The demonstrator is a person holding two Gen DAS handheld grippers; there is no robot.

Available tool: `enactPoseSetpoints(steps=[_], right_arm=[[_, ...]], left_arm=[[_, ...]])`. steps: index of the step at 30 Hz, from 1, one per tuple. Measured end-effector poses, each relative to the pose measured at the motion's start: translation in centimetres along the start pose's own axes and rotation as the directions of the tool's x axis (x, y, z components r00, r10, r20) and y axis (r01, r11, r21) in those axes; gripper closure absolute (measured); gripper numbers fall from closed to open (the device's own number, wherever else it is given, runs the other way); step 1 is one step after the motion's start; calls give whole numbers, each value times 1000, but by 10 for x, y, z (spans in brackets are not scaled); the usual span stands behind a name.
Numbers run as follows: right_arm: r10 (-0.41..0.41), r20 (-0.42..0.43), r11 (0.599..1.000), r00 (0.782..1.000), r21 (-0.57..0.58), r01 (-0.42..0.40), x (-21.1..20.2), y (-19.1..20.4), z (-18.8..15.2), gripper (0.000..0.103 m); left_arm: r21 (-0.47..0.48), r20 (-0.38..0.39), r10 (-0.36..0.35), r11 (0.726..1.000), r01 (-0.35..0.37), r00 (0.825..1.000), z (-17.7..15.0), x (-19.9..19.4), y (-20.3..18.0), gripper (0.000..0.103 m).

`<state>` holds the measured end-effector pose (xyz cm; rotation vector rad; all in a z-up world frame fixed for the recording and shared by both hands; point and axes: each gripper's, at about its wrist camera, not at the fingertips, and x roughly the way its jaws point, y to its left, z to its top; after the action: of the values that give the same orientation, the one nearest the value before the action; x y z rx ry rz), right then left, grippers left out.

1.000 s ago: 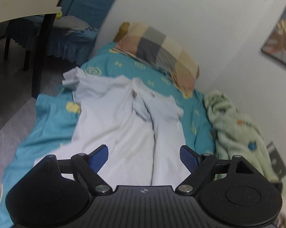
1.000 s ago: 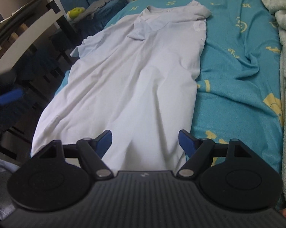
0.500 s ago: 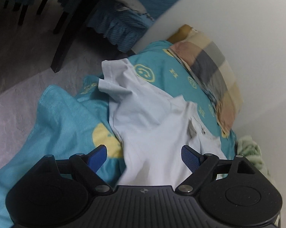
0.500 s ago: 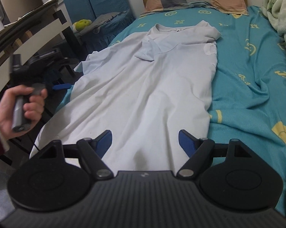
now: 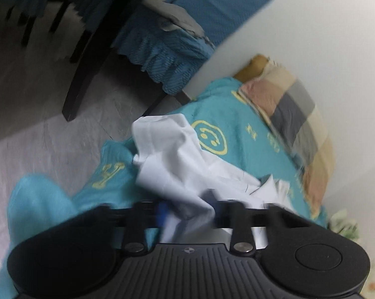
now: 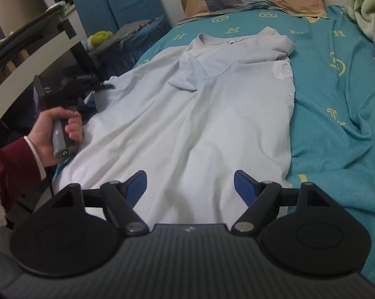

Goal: Fold clothes

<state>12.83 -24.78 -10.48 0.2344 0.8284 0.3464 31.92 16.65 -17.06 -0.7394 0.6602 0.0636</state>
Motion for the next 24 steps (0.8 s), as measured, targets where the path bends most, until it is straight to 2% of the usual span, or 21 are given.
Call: enactPoseSetpoints(steps=[1,3,6,8,11,14,16,18,20,21,23,24], right_arm=[[4,3,1000,1000,14,-4,0,-1,1,25],[6,10,1000,1000,28,-6,-3,-2,2,25],[-14,27,999,1000,30,13,-10,-3,2,25],[-64,30,998,998,20,63,-14,-7,1,25],[-115,27,992,993,57,113,-18,-19,0,25],[-136,35,986,990,103,132,-22,-31,1,25],[-151,38,984,988,106,146,-22,-34,1,25],[-154,38,983,987,107,149,-22,-36,1,25],[-157,39,983,987,108,152,-21,-39,0,25],[-158,39,982,987,108,153,-21,-40,0,25],[-161,39,982,986,110,156,-20,-42,-1,25],[-160,33,981,987,116,155,-18,-44,-1,25]], left_arm=[[55,14,2,998,-3,1000,0,-3,-12,97],[165,41,5,986,-12,999,1,-10,-37,98],[332,76,-18,943,-8,997,-4,-24,-85,98],[463,93,-31,886,-16,995,-15,-32,-124,98],[606,64,-83,795,27,995,-40,-34,-183,98],[690,-5,-92,720,70,996,-74,-25,-232,98],[721,-57,-81,686,97,995,-102,-12,-255,98],[744,-101,-61,658,116,993,-134,4,-268,98],[757,-133,-22,643,116,991,-161,20,-271,96],[755,-145,-6,645,114,989,-170,26,-270,95],[748,-159,18,655,108,987,-183,38,-267,81],[741,-157,17,663,107,987,-183,42,-263,80]])
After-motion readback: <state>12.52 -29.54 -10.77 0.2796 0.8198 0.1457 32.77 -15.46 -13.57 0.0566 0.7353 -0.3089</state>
